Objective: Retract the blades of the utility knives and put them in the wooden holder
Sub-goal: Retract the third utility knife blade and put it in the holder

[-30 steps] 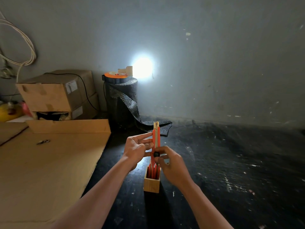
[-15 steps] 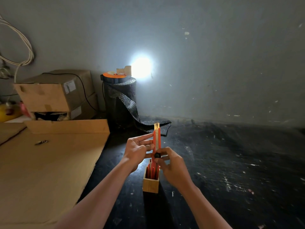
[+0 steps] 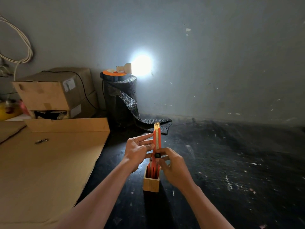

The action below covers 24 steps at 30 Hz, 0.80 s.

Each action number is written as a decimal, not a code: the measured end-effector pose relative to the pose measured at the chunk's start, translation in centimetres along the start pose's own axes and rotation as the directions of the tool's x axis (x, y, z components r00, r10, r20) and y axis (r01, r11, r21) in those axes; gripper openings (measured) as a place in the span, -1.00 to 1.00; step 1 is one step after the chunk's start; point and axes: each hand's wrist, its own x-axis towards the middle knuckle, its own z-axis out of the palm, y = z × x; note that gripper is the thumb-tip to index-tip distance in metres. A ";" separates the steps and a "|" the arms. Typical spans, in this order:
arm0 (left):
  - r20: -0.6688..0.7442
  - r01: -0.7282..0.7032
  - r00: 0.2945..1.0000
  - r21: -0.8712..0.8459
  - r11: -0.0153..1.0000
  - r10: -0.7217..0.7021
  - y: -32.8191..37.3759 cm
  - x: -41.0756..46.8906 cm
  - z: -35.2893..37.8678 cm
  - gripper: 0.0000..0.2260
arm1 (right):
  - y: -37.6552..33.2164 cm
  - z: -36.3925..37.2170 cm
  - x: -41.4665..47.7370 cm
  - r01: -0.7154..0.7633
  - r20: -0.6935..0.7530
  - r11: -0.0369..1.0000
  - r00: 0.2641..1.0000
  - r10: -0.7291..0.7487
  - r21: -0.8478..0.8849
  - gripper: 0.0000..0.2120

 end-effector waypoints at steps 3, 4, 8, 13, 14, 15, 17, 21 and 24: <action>0.003 0.006 1.000 0.004 1.000 -0.006 -0.2 0.3 0.0 -0.59 | 0.4 0.6 -0.1 -0.010 -0.039 1.000 0.999 0.011 0.005 -0.79; 0.003 0.011 1.000 0.006 1.000 -0.011 -0.2 0.3 0.0 -0.59 | 0.5 0.8 -0.1 -0.015 -0.050 1.000 0.999 0.015 0.003 -0.79; 0.008 0.014 1.000 0.029 0.999 -0.014 -0.5 0.7 -0.2 -0.61 | 1.0 1.7 0.1 -0.027 -0.068 0.999 0.997 0.028 0.019 -0.83; 0.015 0.034 0.999 0.040 0.999 -0.035 -1.7 1.4 -0.7 -0.63 | 1.4 1.8 1.1 -0.095 -0.016 0.988 0.995 0.098 0.119 -0.75; 0.017 0.045 0.999 0.032 0.998 -0.046 -2.0 1.6 -0.9 -0.63 | 1.4 1.6 1.5 -0.126 -0.010 0.976 0.991 0.130 0.180 -0.70; 0.022 0.054 0.998 0.019 0.998 -0.054 -2.4 1.8 -1.0 -0.63 | 1.4 1.5 1.9 -0.147 -0.006 0.960 0.988 0.152 0.238 -0.63; 0.041 0.068 0.997 -0.013 0.998 -0.067 -3.3 2.1 -1.2 -0.63 | 1.8 1.4 2.8 -0.160 0.005 0.936 0.986 0.167 0.315 -0.51; 0.024 0.084 0.996 -0.025 0.996 -0.084 -5.2 3.1 -1.1 -0.66 | 3.4 2.0 4.8 -0.163 0.007 0.922 0.985 0.172 0.351 -0.59; -0.108 0.075 0.992 0.165 0.983 -0.058 -7.5 4.6 -1.6 -0.67 | 4.8 2.8 6.0 -0.213 -0.006 0.926 0.974 0.226 0.313 -0.77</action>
